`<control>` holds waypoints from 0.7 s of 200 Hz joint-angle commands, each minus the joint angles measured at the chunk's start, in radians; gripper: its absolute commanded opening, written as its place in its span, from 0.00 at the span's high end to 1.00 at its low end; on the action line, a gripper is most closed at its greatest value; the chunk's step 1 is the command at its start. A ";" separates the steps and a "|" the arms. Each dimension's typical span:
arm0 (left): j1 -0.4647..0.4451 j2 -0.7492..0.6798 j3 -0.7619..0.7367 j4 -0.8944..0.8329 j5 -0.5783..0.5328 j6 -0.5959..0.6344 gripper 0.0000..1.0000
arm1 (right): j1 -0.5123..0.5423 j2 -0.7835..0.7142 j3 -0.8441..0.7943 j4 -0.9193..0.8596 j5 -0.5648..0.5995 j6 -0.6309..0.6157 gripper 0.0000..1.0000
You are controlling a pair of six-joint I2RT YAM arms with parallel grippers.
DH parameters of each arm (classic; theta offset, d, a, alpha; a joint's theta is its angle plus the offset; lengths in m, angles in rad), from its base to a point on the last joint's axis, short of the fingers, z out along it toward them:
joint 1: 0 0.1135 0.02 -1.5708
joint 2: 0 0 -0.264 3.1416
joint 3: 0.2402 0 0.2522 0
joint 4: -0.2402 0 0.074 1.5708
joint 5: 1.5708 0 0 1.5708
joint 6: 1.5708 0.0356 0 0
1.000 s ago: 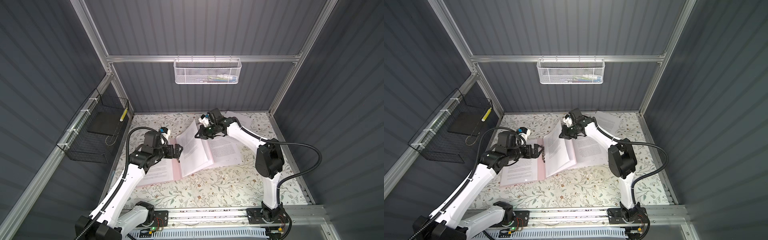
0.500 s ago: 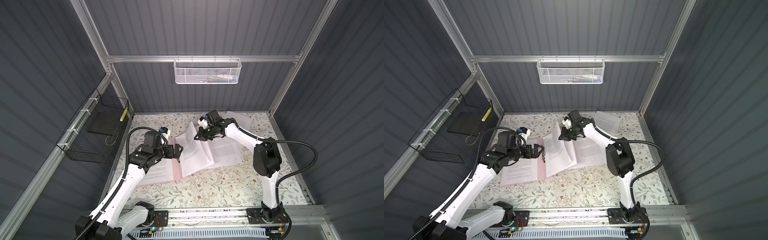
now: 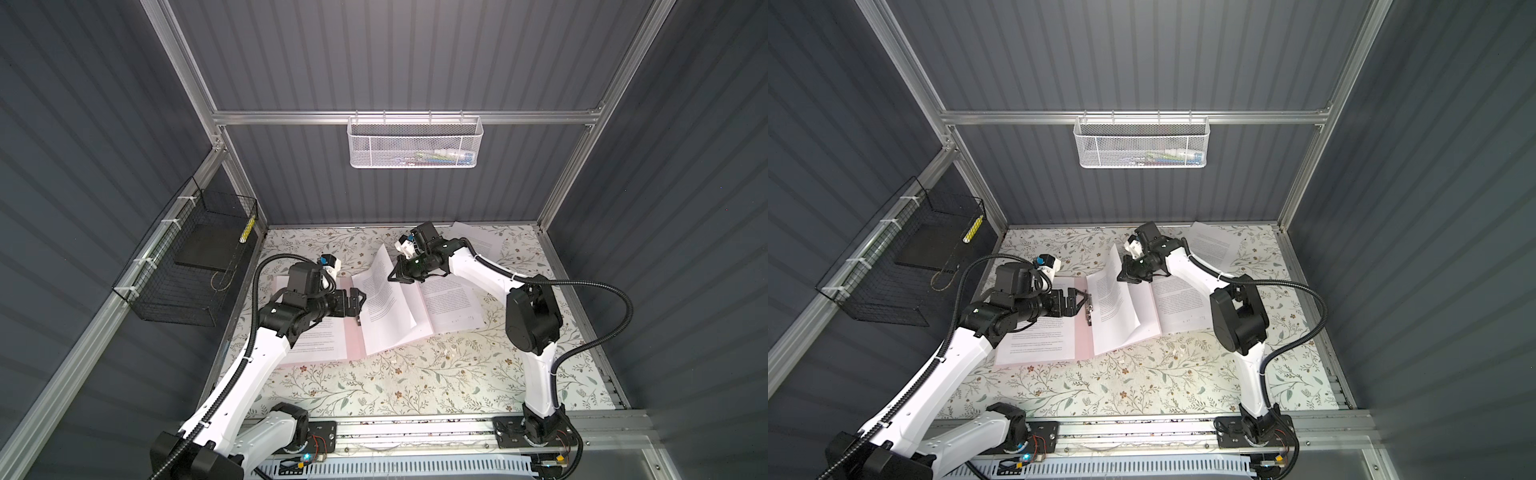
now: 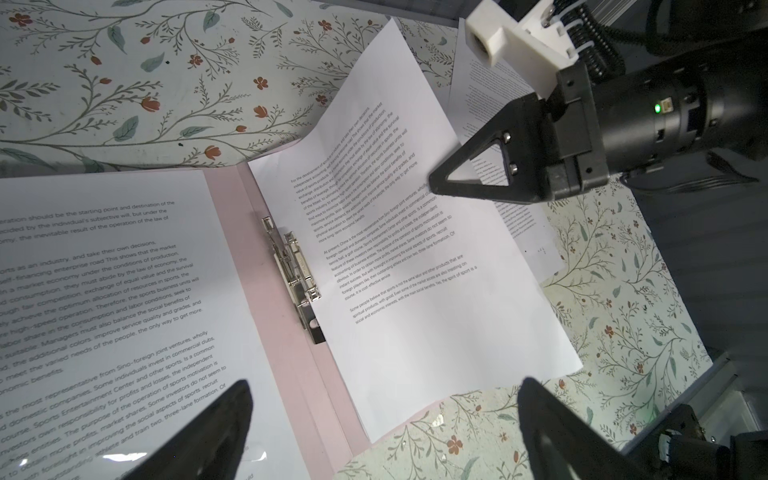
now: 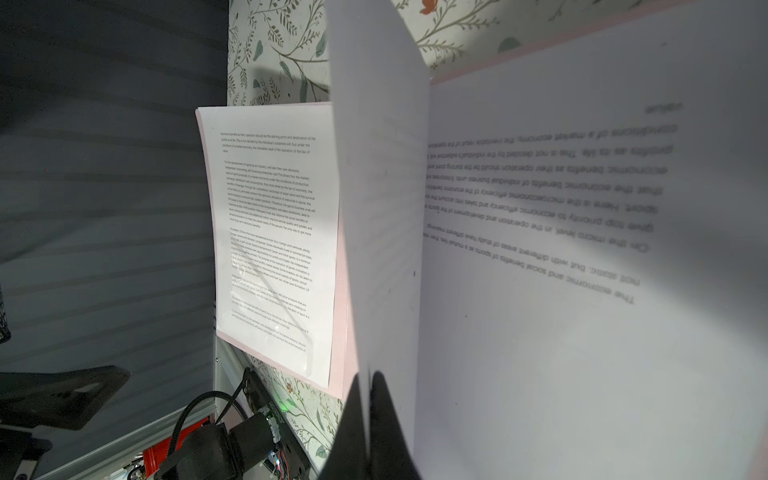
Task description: Put the files into the folder
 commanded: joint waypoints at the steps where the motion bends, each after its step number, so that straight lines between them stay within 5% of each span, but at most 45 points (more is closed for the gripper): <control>1: 0.006 -0.003 -0.004 -0.004 0.020 0.014 0.00 | 0.005 -0.038 -0.019 0.012 0.010 0.011 1.00; 99: 0.006 -0.005 -0.006 -0.004 0.023 0.013 0.00 | 0.007 -0.064 -0.078 0.046 0.015 0.034 1.00; 140: 0.006 -0.006 -0.006 -0.004 0.022 0.013 0.00 | 0.007 -0.084 -0.078 0.045 0.039 0.028 0.87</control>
